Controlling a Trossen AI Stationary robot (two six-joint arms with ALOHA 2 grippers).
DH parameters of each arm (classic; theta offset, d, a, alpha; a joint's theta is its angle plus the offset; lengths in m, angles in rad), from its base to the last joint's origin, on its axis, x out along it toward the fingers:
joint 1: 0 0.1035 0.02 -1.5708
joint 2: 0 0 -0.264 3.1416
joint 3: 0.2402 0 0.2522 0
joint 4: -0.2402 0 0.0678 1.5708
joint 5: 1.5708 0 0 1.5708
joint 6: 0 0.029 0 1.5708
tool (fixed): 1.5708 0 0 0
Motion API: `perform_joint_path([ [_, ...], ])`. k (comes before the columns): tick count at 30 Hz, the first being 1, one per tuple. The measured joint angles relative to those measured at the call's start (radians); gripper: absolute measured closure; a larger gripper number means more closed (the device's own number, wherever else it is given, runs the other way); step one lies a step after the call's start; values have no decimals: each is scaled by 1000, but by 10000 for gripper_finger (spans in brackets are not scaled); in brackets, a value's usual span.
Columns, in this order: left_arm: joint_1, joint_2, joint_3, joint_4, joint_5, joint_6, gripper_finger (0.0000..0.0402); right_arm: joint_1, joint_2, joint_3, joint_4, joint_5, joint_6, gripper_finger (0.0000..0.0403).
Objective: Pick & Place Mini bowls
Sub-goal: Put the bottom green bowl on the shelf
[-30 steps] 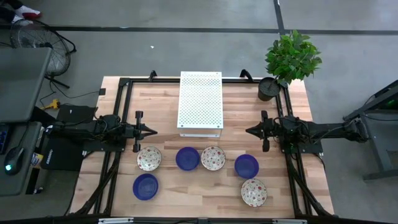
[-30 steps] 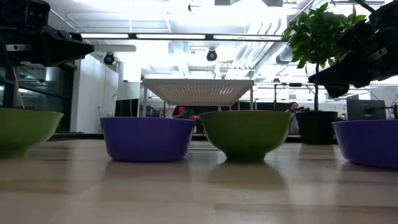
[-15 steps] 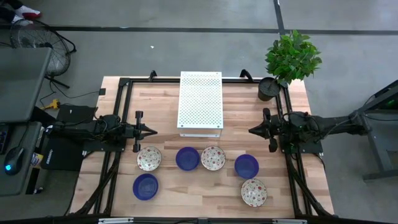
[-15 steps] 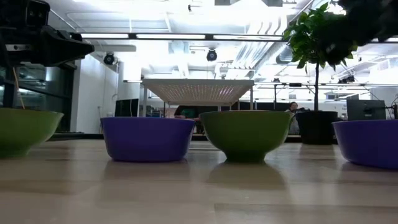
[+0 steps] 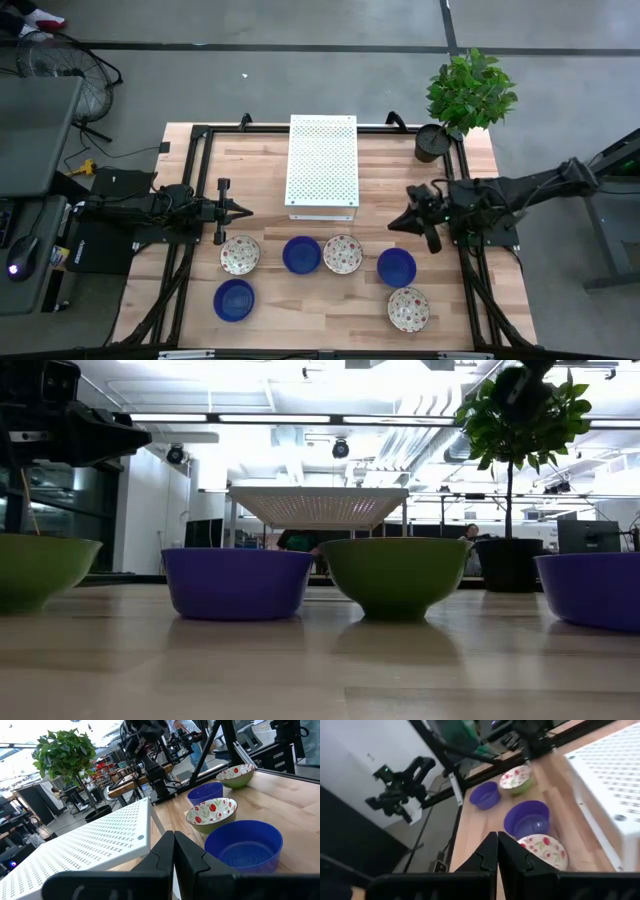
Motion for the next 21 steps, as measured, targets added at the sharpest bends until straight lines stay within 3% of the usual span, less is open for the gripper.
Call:
perform_joint_path([
  [13,0,0,0,0,0,0,401,169,209,82,-3,-3,174,402],
  [21,0,0,0,0,0,0,401,256,307,82,-9,-124,419,402],
])
